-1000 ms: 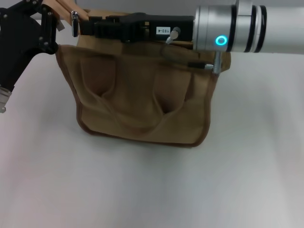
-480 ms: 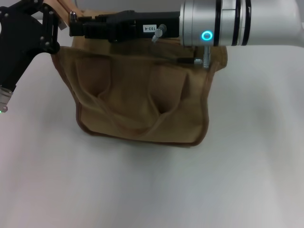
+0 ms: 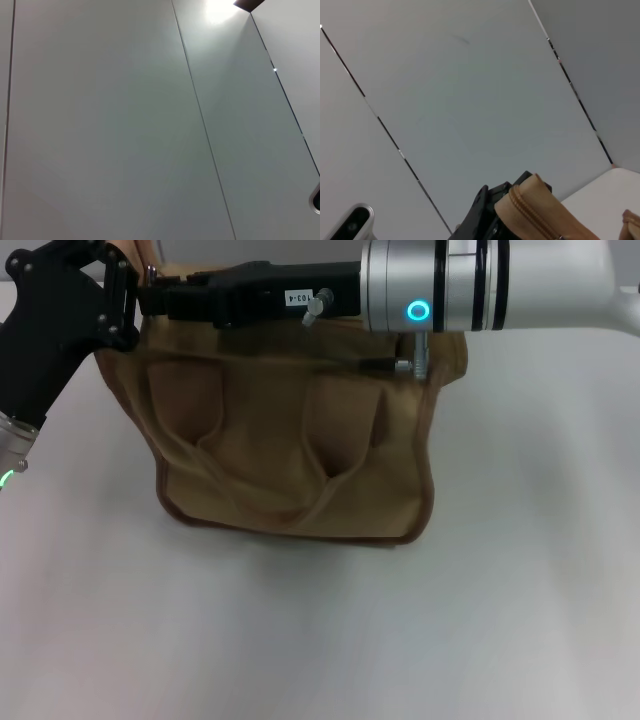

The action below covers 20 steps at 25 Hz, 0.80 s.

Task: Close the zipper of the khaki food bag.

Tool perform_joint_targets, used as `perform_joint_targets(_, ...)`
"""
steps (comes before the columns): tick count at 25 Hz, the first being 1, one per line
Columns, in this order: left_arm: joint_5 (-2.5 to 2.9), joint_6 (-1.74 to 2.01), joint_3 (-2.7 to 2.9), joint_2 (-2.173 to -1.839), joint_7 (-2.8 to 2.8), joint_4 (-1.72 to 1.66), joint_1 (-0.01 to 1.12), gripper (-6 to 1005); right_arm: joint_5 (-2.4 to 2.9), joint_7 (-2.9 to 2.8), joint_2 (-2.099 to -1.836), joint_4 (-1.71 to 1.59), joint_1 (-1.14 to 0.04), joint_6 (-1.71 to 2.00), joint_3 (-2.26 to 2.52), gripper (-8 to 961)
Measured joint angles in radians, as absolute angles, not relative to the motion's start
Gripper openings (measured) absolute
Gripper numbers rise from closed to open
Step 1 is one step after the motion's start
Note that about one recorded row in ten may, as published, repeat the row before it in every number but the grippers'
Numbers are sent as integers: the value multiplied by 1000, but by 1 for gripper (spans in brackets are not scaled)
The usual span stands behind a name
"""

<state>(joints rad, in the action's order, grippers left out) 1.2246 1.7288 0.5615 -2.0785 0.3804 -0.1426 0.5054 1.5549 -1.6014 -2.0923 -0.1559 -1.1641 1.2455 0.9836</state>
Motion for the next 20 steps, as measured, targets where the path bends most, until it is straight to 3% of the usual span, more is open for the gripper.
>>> perform_joint_targets(6,1221,1729,560,-2079,380,-143,507,18,1551,-1601,-2092,-153,-1163,1239,986,352)
perform_joint_targets(8,1221,1729,559,-2079,380,-143,506,18,1550,-1601,-2092,-153,-1161,1238,986,267)
perform_joint_targets(14,1219,1731,559,-2080,380,-141,505,19,1551,-1600,-2092,-153,-1158,1236,987,217)
perform_joint_targets(18,1219,1731,561,-2080,380,-140,504,20,1551,-1591,-2092,-153,-1157,1240,984,65)
perform_joint_targets(20,1219,1731,559,-2080,380,-137,503,20,1551,-1590,-2092,-153,-1156,1242,984,59)
